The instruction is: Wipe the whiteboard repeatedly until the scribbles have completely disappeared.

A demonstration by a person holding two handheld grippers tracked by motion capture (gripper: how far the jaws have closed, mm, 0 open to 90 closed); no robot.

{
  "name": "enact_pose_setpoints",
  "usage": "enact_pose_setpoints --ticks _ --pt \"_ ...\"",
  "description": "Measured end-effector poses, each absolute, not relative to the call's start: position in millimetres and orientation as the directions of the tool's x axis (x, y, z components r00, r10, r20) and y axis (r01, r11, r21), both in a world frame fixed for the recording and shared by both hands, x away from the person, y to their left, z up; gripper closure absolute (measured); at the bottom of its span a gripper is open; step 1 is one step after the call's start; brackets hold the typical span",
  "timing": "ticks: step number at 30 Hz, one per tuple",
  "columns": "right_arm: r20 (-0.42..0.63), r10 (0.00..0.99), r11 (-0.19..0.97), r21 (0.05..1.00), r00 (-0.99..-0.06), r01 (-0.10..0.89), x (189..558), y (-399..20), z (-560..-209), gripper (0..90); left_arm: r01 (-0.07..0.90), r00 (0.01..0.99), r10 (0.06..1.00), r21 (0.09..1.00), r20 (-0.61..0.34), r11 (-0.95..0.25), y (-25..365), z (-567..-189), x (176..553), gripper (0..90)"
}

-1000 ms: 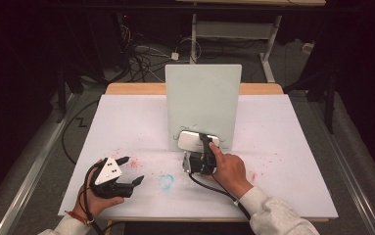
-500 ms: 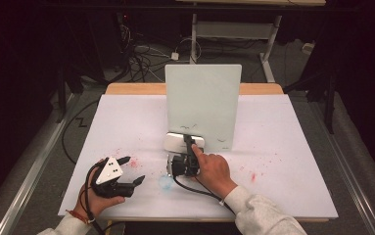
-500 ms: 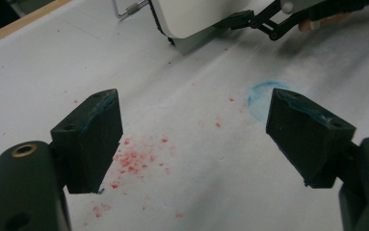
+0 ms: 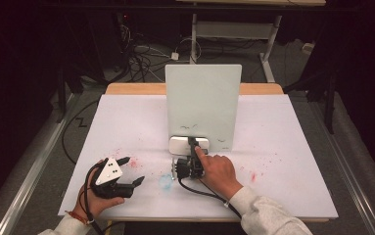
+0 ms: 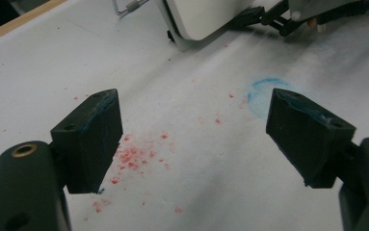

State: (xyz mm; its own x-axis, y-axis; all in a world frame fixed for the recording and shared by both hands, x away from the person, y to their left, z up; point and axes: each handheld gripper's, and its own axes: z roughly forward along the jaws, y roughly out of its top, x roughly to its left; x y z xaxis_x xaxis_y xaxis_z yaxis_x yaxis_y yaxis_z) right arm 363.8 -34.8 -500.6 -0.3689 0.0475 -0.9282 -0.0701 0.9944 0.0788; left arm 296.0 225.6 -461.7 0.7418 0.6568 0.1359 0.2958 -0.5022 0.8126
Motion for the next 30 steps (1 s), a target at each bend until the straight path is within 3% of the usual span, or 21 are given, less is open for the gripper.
enact_pose_setpoints --ticks 18,24,30 --pt "-0.912 0.215 0.974 0.176 -0.349 0.14 369.4 -153.3 -485.0 31.3 0.293 0.744 0.654 0.811 0.139 -0.506 223.1 -461.3 297.7 19.5" --pt "-0.914 0.209 0.976 0.171 -0.349 0.138 367.5 -152.6 -488.7 31.2 0.291 0.744 0.653 0.813 0.139 -0.505 222.5 -461.0 297.8 19.6" --pt "-0.917 0.174 0.985 0.16 -0.358 0.069 366.8 -118.9 -490.5 31.2 0.29 0.747 0.65 0.811 0.141 -0.509 221.2 -461.6 298.7 19.6"
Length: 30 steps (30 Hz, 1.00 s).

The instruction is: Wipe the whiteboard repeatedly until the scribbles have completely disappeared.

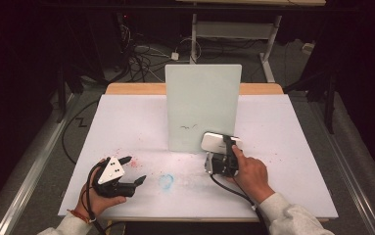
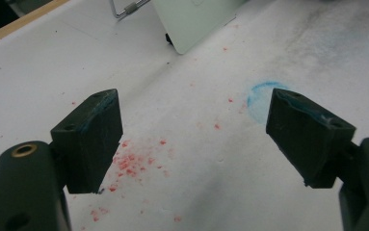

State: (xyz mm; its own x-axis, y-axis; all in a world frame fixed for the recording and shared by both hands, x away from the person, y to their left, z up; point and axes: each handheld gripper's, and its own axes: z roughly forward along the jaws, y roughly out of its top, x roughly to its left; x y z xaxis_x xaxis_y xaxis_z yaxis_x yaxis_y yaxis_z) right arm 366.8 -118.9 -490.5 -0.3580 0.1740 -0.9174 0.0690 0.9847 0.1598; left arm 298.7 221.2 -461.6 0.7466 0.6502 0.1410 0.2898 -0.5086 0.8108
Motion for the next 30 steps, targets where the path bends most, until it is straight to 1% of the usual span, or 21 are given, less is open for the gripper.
enact_pose_setpoints --ticks 4,13,18,21,23,30 --pt "-0.918 0.171 0.985 0.167 -0.357 0.044 368.6 -91.9 -485.1 31.2 0.286 0.746 0.65 0.814 0.142 -0.506 222.6 -460.8 297.8 19.5" --pt "-0.901 0.265 0.963 0.268 -0.343 0.039 380.1 -61.2 -456.7 31.2 0.285 0.747 0.65 0.817 0.139 -0.502 224.9 -460.6 297.0 19.6" --pt "-0.901 0.274 0.958 0.285 -0.336 0.016 379.0 -45.2 -461.1 31.2 0.286 0.75 0.647 0.815 0.138 -0.505 223.6 -461.1 297.3 19.6" --pt "-0.906 0.239 0.967 0.255 -0.349 -0.002 374.7 -35.4 -472.3 31.2 0.286 0.751 0.646 0.816 0.135 -0.502 223.6 -461.2 296.6 19.5" --pt "-0.914 0.197 0.976 0.218 -0.356 -0.021 372.2 -32.7 -479.7 31.2 0.286 0.751 0.646 0.814 0.137 -0.505 224.4 -461.3 296.4 19.6" --pt "-0.918 0.123 0.99 0.142 -0.376 -0.022 365.5 -47.2 -496.0 31.2 0.285 0.747 0.65 0.815 0.141 -0.504 226.3 -460.5 294.5 19.6"
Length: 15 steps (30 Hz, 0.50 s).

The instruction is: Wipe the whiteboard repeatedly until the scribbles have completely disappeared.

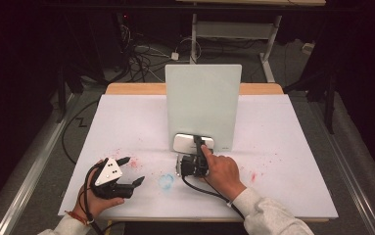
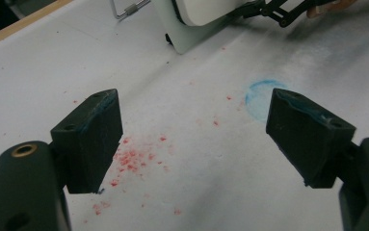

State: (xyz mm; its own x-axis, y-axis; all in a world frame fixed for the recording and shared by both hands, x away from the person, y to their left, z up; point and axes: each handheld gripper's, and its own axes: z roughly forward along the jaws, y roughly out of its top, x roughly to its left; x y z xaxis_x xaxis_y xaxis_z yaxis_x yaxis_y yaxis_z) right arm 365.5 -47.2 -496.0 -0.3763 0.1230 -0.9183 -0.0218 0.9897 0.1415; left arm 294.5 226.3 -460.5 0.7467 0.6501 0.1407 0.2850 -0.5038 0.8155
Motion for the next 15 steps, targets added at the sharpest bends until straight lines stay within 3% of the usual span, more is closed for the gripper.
enact_pose_setpoints --ticks 7,15 --pt "-0.916 0.142 0.99 0.139 -0.375 0.036 366.3 -83.4 -492.8 31.2 0.286 0.744 0.653 0.815 0.143 -0.504 225.3 -460.3 294.5 19.5" --pt "-0.903 0.234 0.971 0.199 -0.361 0.134 371.8 -133.4 -480.9 31.2 0.287 0.744 0.653 0.815 0.142 -0.504 225.3 -460.5 295.1 19.6"
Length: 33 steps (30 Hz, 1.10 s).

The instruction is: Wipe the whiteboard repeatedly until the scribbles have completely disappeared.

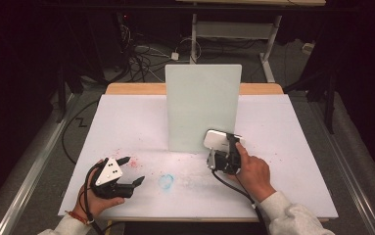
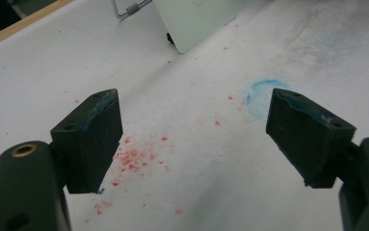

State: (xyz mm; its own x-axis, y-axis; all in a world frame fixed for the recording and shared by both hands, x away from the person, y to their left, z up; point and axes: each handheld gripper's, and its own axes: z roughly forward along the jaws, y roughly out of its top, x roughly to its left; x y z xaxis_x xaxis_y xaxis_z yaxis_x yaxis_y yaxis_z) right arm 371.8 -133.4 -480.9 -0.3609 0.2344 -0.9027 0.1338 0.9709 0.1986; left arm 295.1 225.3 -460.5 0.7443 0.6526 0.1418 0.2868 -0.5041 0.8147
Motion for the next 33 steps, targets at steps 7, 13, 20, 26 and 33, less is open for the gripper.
enact_pose_setpoints --ticks 7,13,20,26,33 --pt "-0.898 0.252 0.964 0.197 -0.361 0.18 371.0 -158.5 -485.0 31.3 0.284 0.744 0.652 0.815 0.144 -0.504 224.8 -459.7 295.1 19.5" --pt "-0.883 0.32 0.943 0.262 -0.344 0.204 375.4 -163.7 -471.1 31.2 0.284 0.746 0.651 0.815 0.144 -0.505 224.2 -460.2 296.4 19.5" --pt "-0.827 0.461 0.886 0.408 -0.321 0.22 385.4 -168.0 -445.6 31.2 0.285 0.747 0.649 0.814 0.142 -0.506 223.6 -460.5 296.9 19.6" --pt "-0.804 0.499 0.866 0.449 -0.324 0.218 386.8 -171.1 -444.1 31.2 0.284 0.748 0.648 0.813 0.144 -0.508 223.4 -460.5 296.6 19.6" --pt "-0.832 0.414 0.909 0.355 -0.369 0.22 377.7 -165.5 -470.3 31.1 0.282 0.747 0.648 0.813 0.147 -0.509 223.2 -459.9 296.1 19.6"
